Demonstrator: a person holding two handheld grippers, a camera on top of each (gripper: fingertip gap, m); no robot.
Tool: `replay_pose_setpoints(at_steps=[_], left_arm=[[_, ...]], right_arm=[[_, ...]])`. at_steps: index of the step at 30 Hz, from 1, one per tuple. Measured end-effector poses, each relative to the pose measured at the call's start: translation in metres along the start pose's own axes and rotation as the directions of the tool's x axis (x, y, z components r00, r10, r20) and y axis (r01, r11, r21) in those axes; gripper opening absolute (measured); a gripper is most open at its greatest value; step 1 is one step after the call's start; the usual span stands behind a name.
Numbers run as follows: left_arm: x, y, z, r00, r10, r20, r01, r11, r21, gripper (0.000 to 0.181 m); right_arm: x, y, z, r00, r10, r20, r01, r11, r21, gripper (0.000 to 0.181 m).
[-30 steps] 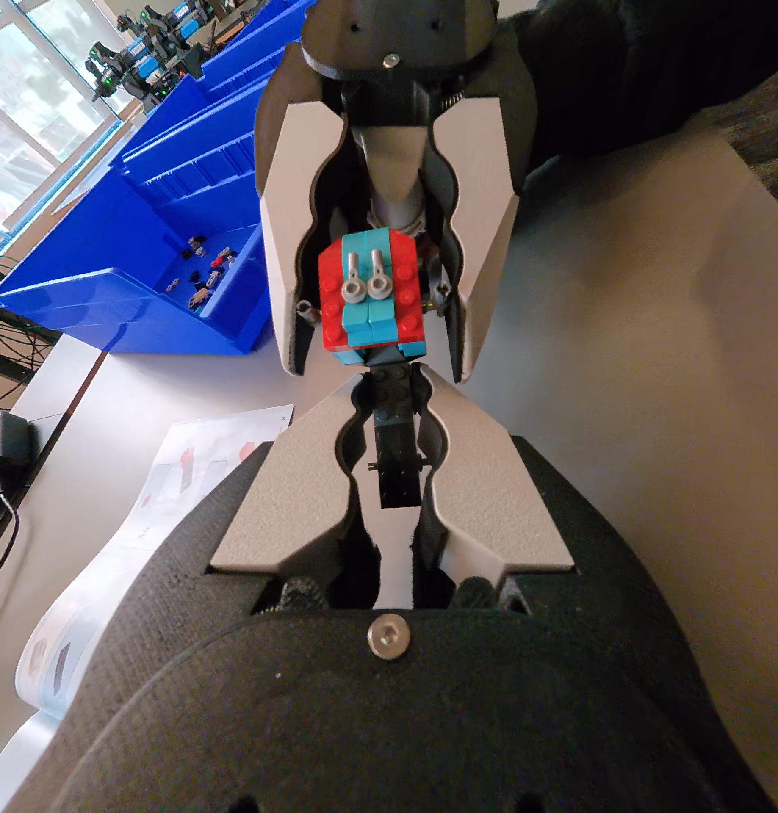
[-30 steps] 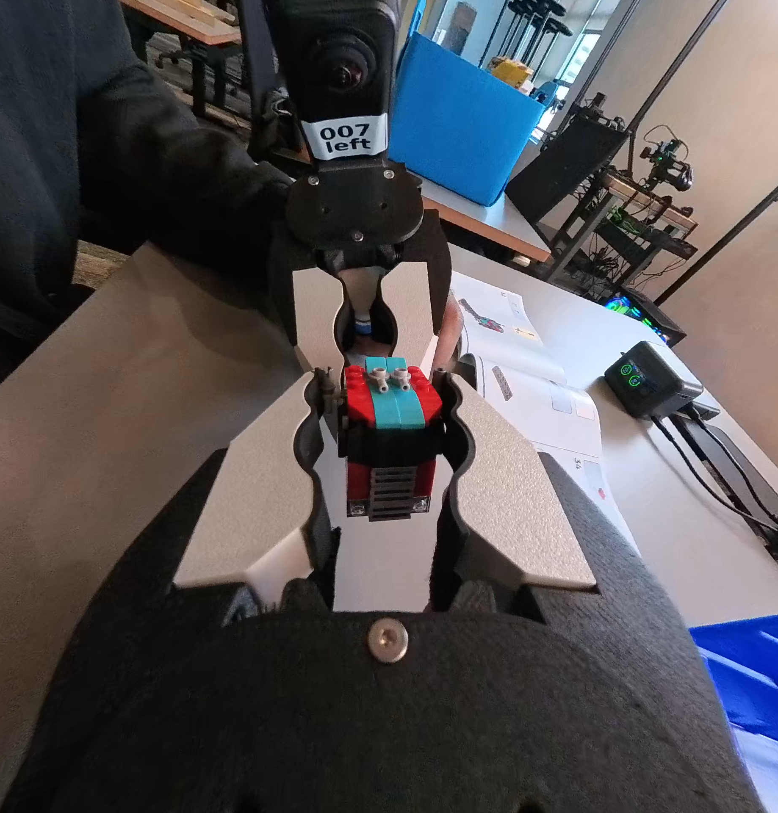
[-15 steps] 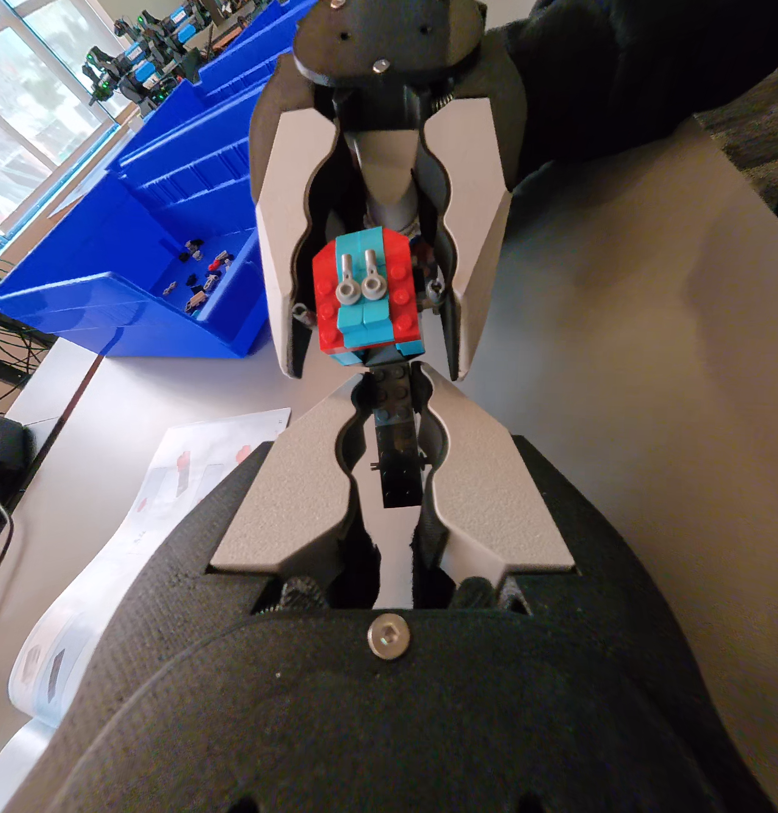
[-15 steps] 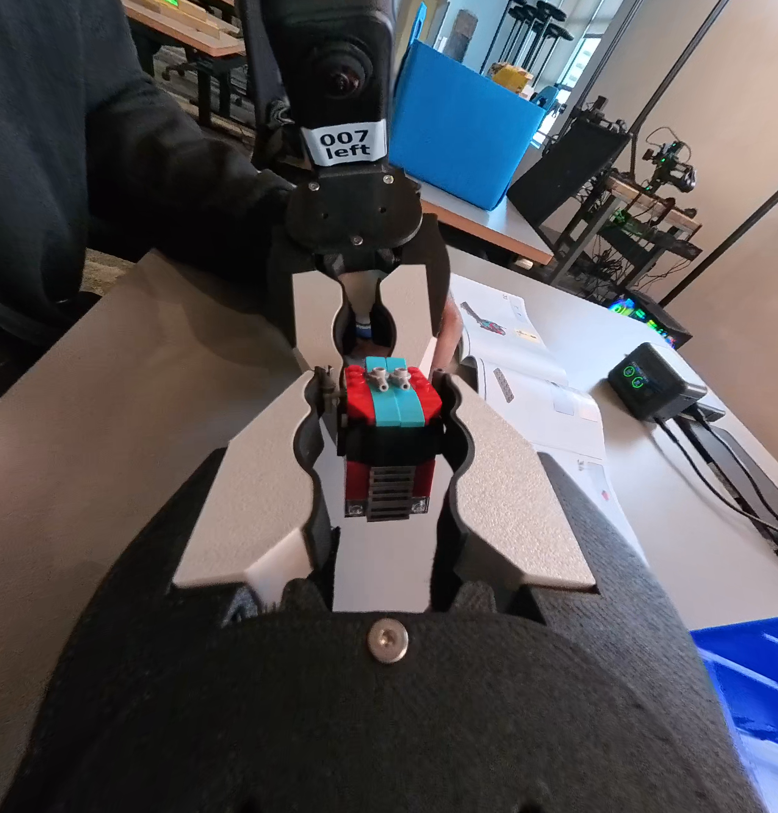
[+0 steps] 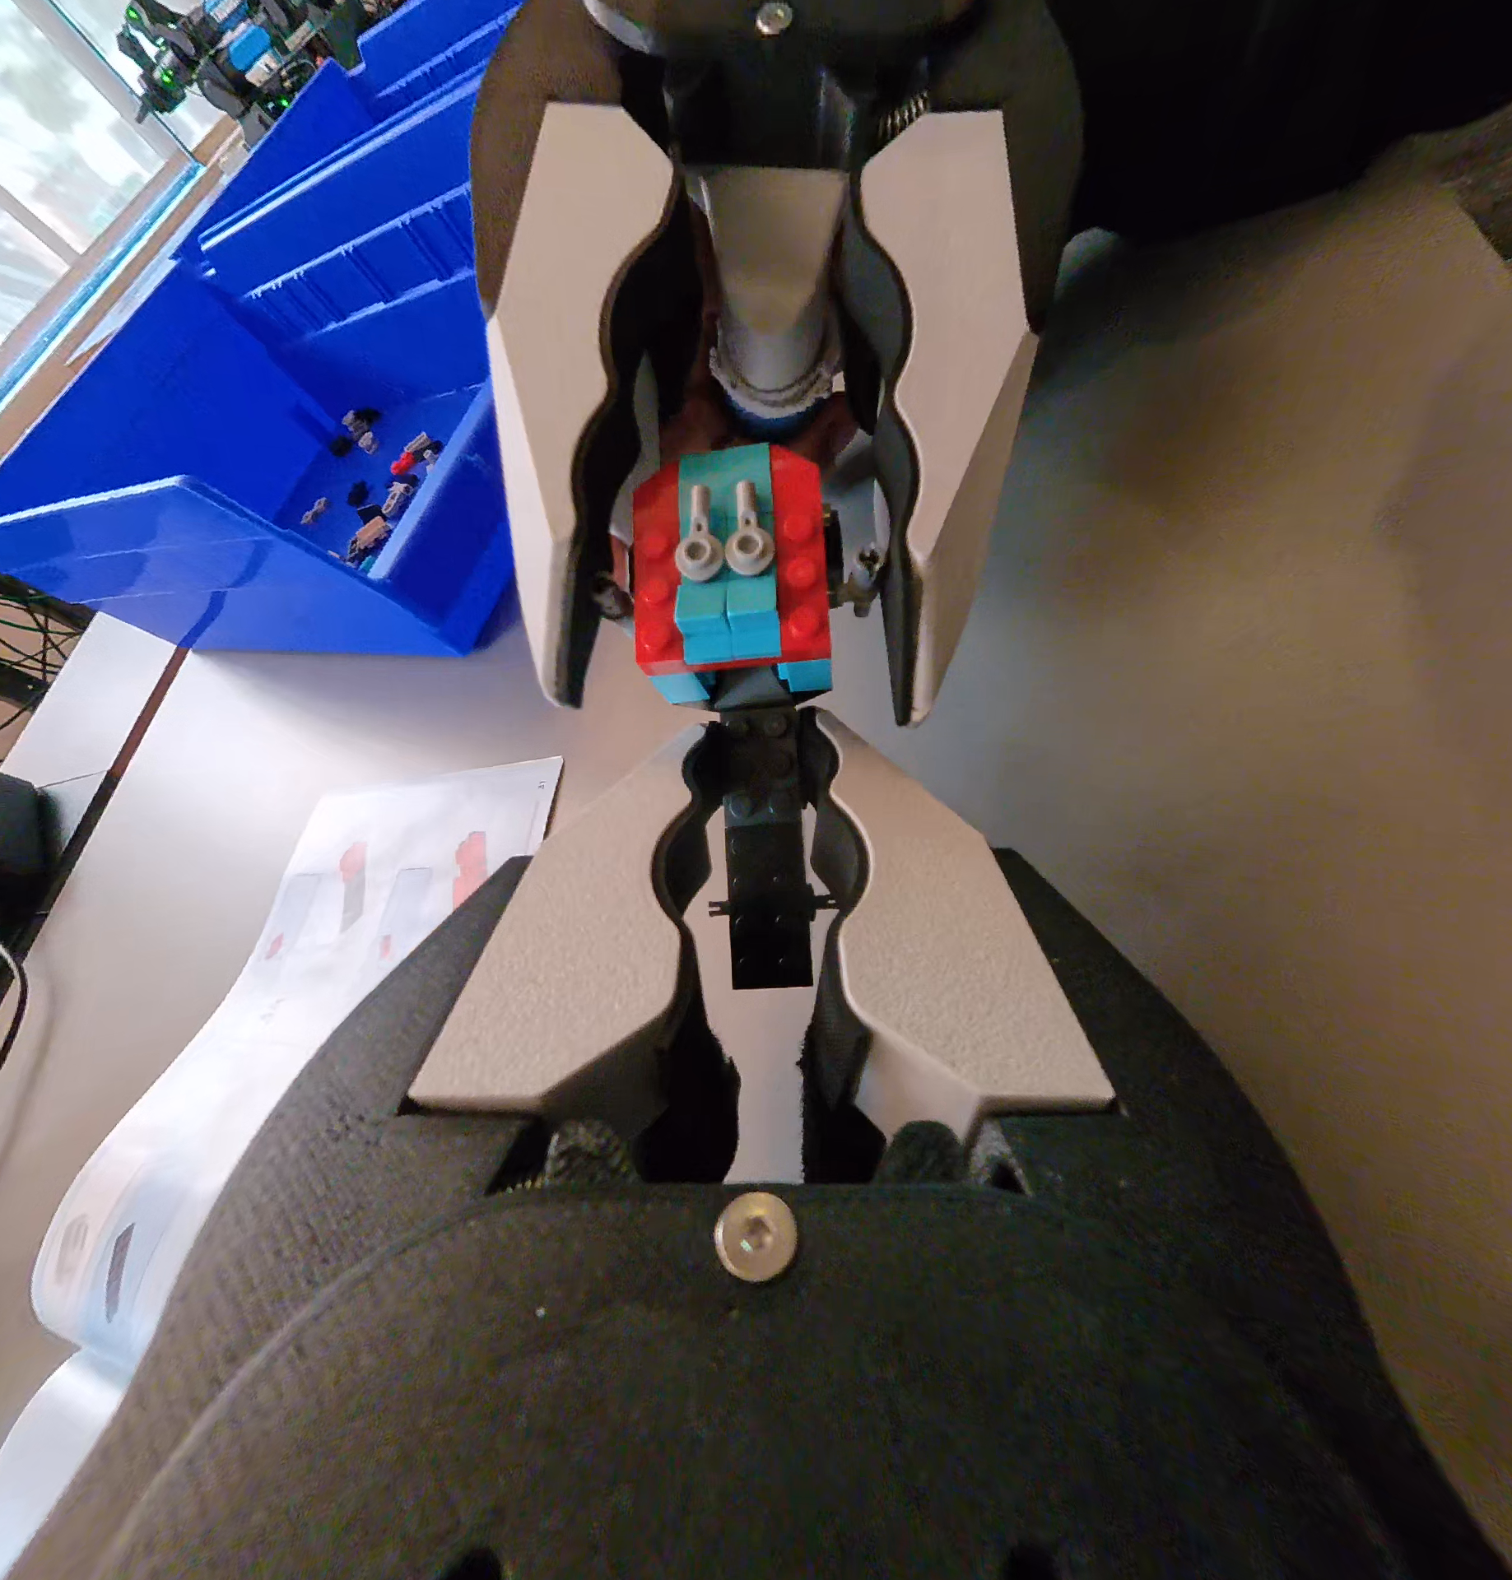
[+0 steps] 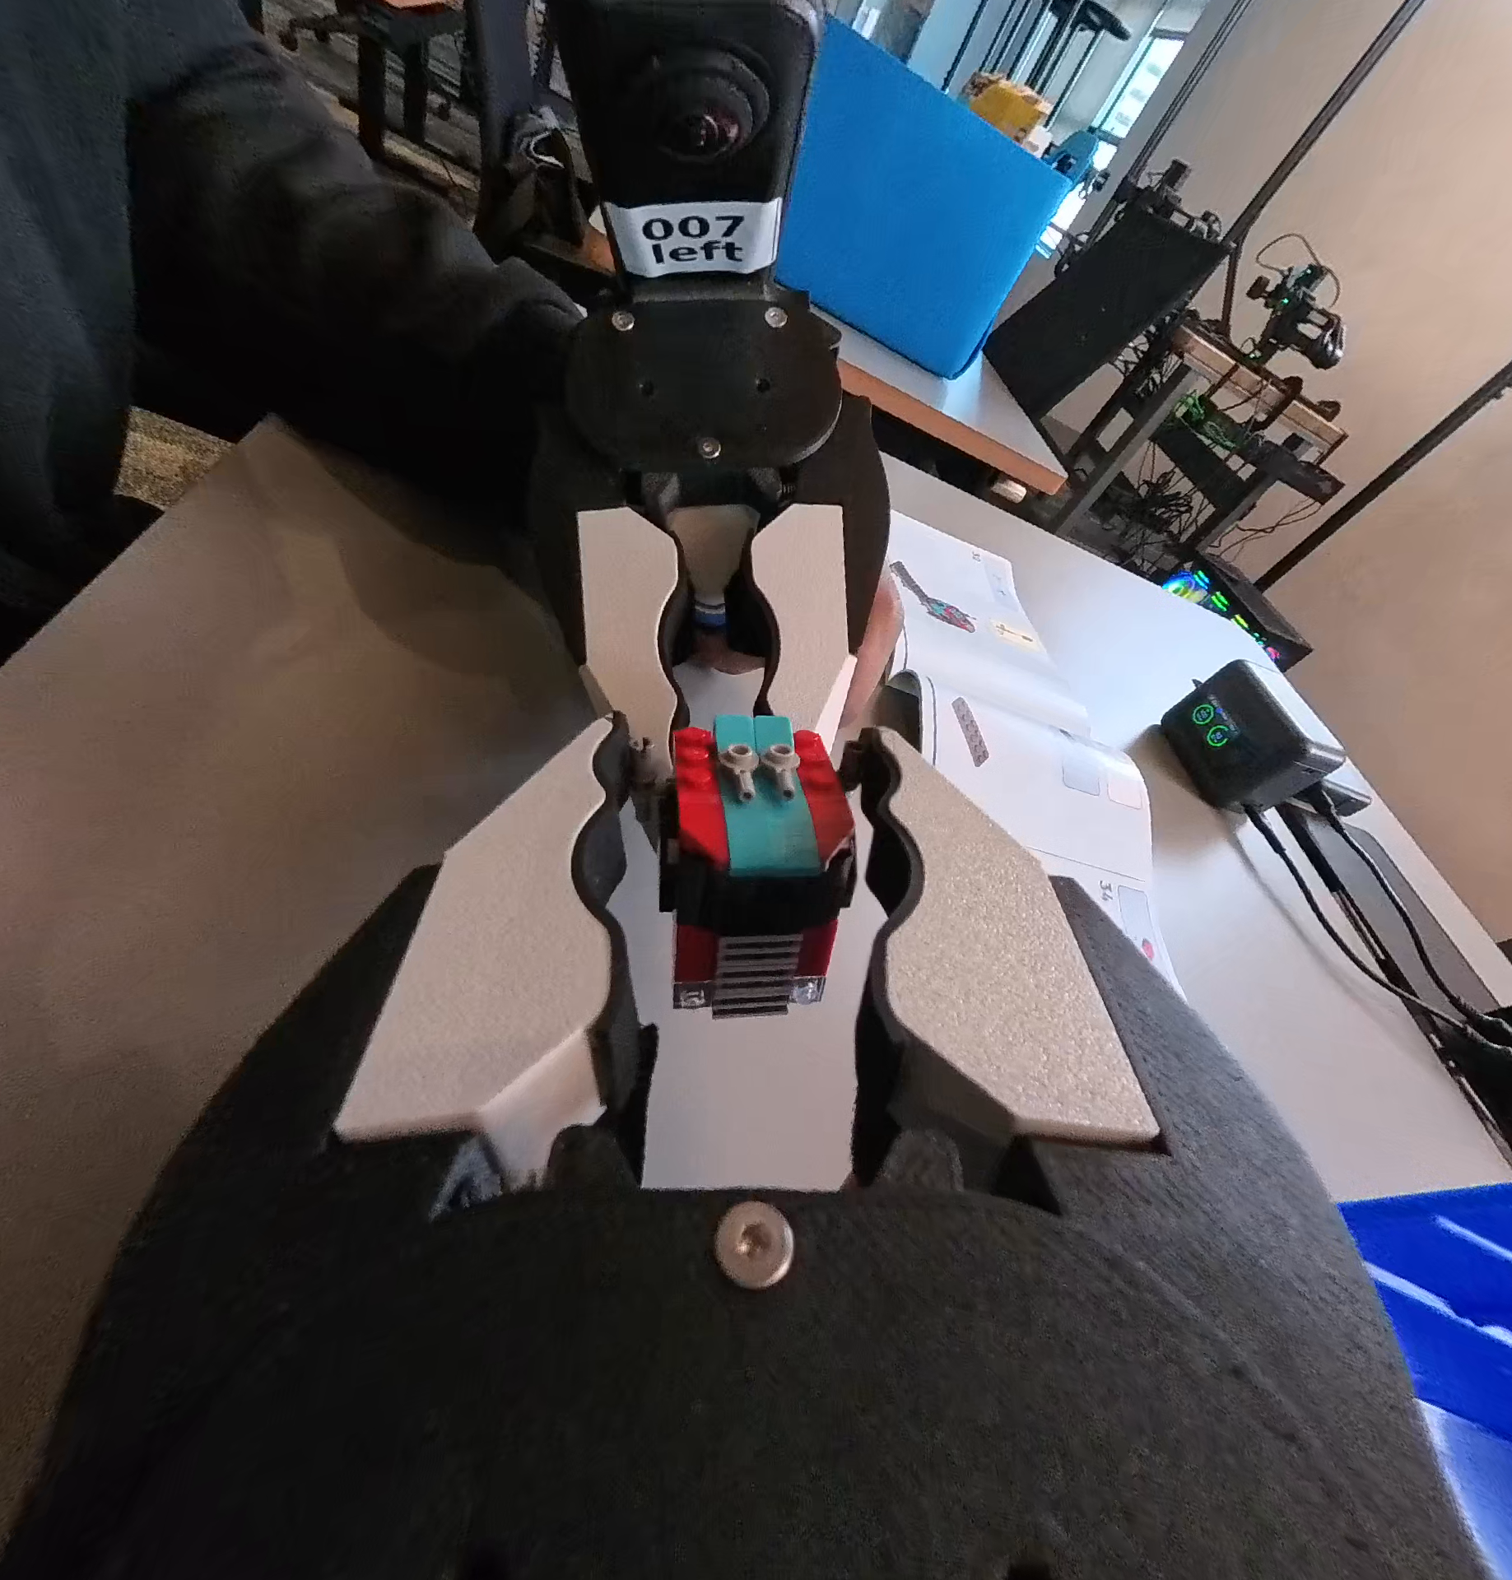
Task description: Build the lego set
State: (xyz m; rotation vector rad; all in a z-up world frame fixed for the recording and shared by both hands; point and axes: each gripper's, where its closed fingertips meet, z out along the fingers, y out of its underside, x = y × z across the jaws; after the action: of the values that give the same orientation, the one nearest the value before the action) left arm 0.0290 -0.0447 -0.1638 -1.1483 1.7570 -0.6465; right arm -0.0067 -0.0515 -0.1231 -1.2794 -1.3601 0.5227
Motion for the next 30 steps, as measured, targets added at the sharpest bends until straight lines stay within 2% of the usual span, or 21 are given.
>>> replay_pose_setpoints(at_steps=[19,30], left_arm=[[0.0011,-0.0011,0.0002,1.000,-0.004,-0.007,0.004,1.000,0.004,0.017],[0.0024,-0.0009,0.0014,1.000,0.005,-0.008,-0.005,1.000,-0.001,0.017]], right_arm=[[-0.0014,0.0099,0.0028,1.000,-0.023,-0.001,0.022,0.999,-0.048,0.055],[-0.0025,0.0065,0.0023,1.000,-0.022,0.003,0.022,0.999,-0.030,0.055]])
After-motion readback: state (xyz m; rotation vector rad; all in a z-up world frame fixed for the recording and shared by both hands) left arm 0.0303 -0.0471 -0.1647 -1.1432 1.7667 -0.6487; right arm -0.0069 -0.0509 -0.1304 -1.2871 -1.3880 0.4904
